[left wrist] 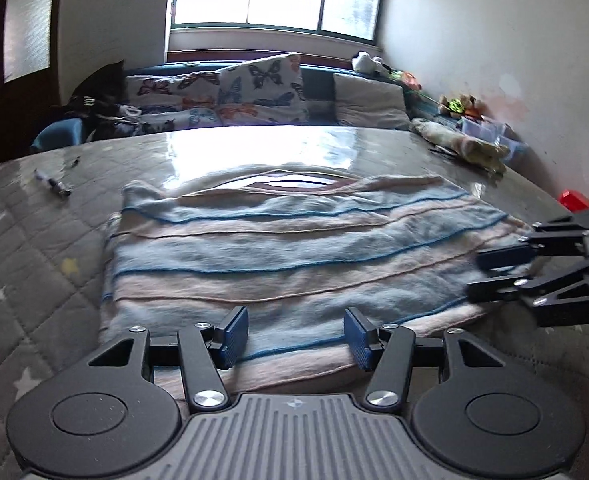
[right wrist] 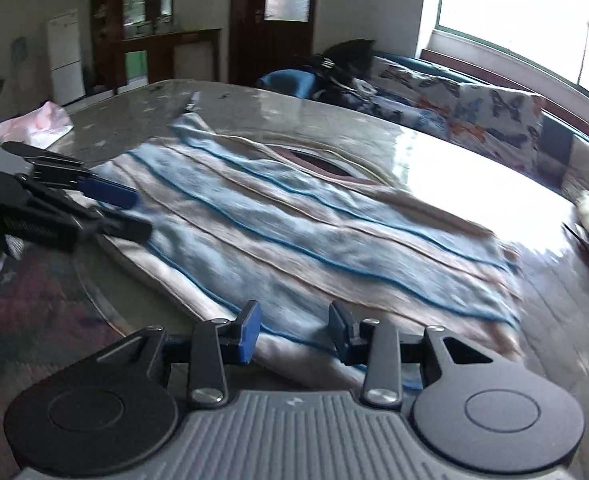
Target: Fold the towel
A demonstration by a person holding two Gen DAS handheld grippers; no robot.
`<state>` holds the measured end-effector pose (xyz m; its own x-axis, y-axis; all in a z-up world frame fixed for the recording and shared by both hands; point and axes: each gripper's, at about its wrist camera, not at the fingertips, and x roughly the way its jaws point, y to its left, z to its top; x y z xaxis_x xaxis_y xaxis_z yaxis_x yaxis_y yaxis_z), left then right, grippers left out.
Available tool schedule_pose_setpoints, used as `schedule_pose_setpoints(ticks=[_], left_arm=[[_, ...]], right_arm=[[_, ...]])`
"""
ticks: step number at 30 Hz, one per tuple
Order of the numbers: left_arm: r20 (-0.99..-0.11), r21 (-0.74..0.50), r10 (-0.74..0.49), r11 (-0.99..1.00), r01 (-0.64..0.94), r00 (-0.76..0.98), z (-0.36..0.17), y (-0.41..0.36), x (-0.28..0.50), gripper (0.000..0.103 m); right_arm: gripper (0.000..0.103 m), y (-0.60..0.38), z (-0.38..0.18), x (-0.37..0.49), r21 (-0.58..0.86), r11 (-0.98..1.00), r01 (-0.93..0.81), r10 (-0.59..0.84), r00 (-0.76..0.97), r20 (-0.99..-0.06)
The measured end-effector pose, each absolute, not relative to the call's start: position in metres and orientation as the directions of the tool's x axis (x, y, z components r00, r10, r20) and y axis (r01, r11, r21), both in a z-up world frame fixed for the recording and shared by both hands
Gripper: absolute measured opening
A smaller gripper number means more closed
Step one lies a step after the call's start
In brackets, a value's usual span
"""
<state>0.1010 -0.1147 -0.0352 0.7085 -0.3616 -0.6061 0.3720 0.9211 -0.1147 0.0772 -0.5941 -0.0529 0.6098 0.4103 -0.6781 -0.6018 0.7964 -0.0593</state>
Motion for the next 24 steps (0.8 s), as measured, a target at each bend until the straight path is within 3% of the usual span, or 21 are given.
schedule_pose_setpoints(ticks=[14, 24], left_arm=[[-0.597, -0.196, -0.348, 0.937, 0.290, 0.722, -0.032, -0.080, 0.097, 0.056], [-0.584, -0.203, -0.329, 0.944, 0.259, 0.742, -0.011, -0.079, 0.144, 0.057]], right_arm=[[0.040, -0.665, -0.046, 0.078, -0.010, 0.891, -0.454, 0.330, 0.663, -0.672], [0.042, -0.648, -0.035, 0.108, -0.014, 0.874, -0.487, 0.364, 0.672, -0.645]])
